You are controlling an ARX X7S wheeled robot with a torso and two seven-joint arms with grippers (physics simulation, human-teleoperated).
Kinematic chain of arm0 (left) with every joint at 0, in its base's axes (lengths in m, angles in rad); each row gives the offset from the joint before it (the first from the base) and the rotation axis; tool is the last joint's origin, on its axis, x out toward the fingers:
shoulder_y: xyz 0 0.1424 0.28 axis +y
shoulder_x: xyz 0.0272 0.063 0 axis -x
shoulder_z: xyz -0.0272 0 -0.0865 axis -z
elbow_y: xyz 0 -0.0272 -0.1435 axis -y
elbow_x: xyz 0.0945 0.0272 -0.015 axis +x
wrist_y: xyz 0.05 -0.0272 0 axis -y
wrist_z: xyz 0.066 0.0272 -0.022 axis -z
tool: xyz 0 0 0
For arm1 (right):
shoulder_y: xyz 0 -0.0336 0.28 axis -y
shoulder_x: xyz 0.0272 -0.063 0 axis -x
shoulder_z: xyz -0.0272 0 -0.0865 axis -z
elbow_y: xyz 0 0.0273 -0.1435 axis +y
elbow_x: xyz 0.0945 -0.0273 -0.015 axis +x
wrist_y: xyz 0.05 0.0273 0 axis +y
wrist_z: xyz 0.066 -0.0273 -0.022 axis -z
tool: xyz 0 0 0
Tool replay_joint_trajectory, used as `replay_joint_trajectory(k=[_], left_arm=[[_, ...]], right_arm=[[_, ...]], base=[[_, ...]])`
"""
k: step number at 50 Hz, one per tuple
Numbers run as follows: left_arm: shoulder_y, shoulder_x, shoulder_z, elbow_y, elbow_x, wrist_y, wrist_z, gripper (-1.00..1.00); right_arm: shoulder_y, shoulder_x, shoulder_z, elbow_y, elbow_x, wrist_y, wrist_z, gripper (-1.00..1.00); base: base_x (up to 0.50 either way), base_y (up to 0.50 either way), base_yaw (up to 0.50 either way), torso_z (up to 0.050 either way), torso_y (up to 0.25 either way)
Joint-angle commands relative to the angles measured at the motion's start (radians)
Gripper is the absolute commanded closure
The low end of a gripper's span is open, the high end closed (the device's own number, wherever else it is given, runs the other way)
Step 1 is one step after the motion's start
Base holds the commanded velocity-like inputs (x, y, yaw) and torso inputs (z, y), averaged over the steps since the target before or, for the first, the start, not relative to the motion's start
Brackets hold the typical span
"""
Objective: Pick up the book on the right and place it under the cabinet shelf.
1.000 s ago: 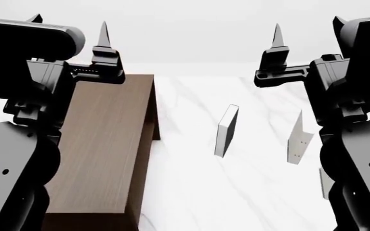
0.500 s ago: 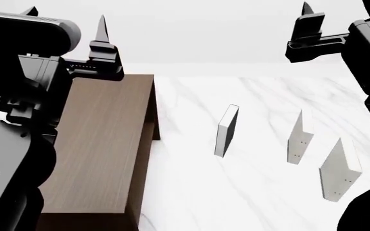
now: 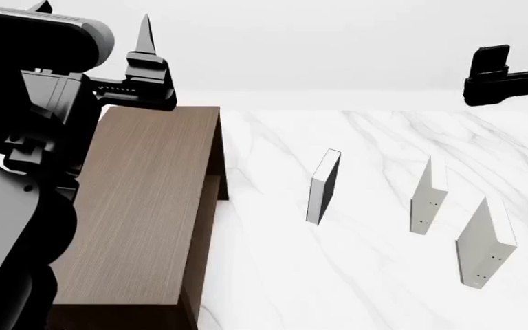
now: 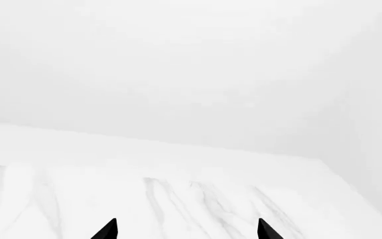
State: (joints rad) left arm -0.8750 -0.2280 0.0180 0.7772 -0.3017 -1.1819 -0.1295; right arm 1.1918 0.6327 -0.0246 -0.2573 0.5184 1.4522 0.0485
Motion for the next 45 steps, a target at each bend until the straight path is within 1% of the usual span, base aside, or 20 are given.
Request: replay_joint_trajectory(k=[1, 6, 13, 45], left_arm=[[-0.008, -0.005, 0.003, -0.008, -0.007, 0.002, -0.001, -1.0], [-0.001, -0.007, 0.004, -0.011, -0.008, 0.011, -0.002, -1.0], [0.008, -0.01, 0.002, -0.013, -0.011, 0.018, -0.002, -1.0], [0.02, -0.022, 0.019, -0.025, -0.017, 0.036, -0.017, -1.0]], right_arm=[[-0.028, 0.085, -0.034, 0.114, 0.01, -0.05, -0.037, -1.0], [-0.023, 0.102, -0.049, 0.154, 0.012, -0.017, -0.046, -1.0], [-0.046, 0.1, -0.018, 0.181, 0.031, 0.029, -0.042, -1.0], [-0.19, 0.114, 0.031, 0.202, 0.05, -0.014, -0.033, -1.0]], base=[[0.0, 0.0, 0.0, 0.0, 0.0], [0.0, 0.0, 0.0, 0.0, 0.0], [0.0, 0.0, 0.0, 0.0, 0.0], [0.0, 0.0, 0.0, 0.0, 0.0]])
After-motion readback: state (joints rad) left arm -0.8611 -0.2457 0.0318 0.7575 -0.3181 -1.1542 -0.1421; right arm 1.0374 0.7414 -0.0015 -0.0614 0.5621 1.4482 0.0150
